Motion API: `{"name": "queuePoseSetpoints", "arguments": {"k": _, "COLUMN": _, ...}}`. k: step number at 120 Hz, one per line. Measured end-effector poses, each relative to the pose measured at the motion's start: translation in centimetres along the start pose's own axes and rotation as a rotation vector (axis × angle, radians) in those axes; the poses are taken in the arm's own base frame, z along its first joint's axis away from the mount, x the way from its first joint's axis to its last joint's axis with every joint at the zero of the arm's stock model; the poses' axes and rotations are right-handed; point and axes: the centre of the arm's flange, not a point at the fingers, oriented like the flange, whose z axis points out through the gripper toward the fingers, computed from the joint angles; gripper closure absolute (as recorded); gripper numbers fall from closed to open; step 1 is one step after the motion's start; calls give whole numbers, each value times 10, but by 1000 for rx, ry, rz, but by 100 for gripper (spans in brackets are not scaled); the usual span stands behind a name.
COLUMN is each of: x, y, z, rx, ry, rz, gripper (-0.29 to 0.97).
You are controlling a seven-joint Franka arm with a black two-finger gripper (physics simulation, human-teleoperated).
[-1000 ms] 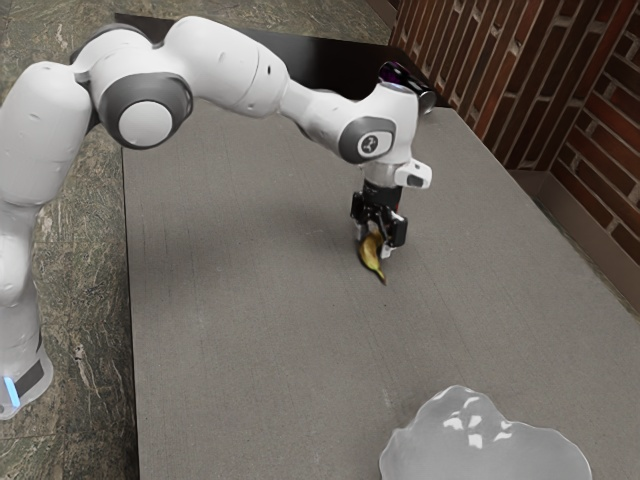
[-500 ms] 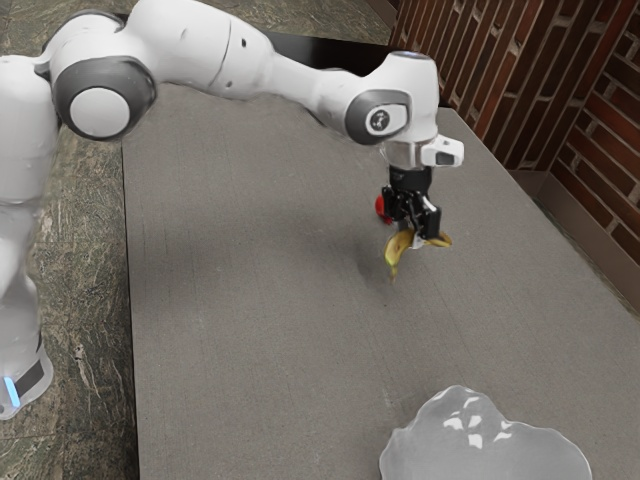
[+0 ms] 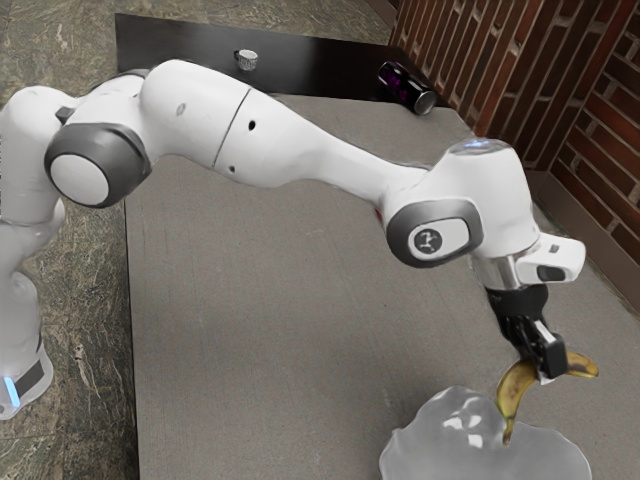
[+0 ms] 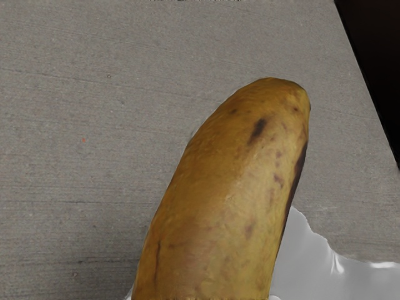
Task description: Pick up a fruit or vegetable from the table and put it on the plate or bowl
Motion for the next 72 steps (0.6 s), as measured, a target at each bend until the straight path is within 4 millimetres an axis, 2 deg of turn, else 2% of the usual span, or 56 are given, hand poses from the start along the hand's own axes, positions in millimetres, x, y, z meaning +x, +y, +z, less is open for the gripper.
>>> {"name": "queuePoseSetpoints", "arguments": {"k": 23, "x": -5, "y": 4, "z": 25, "rx": -13, "ry": 24, "rz": -50, "gripper": 51}}
{"name": "queuePoseSetpoints", "arguments": {"k": 36, "x": -11, "y": 16, "z": 29, "rx": -29, "ry": 30, "rz": -70, "gripper": 51}}
{"name": "queuePoseSetpoints", "arguments": {"k": 52, "x": -12, "y": 21, "z": 27, "rx": -39, "ry": 40, "rz": -102, "gripper": 51}}
{"name": "queuePoseSetpoints", "arguments": {"k": 63, "x": -21, "y": 37, "z": 28, "rx": -67, "ry": 29, "rz": -120, "gripper": 29}}
{"name": "queuePoseSetpoints", "arguments": {"k": 72, "x": -23, "y": 40, "z": 27, "rx": -94, "ry": 17, "rz": -163, "gripper": 17}}
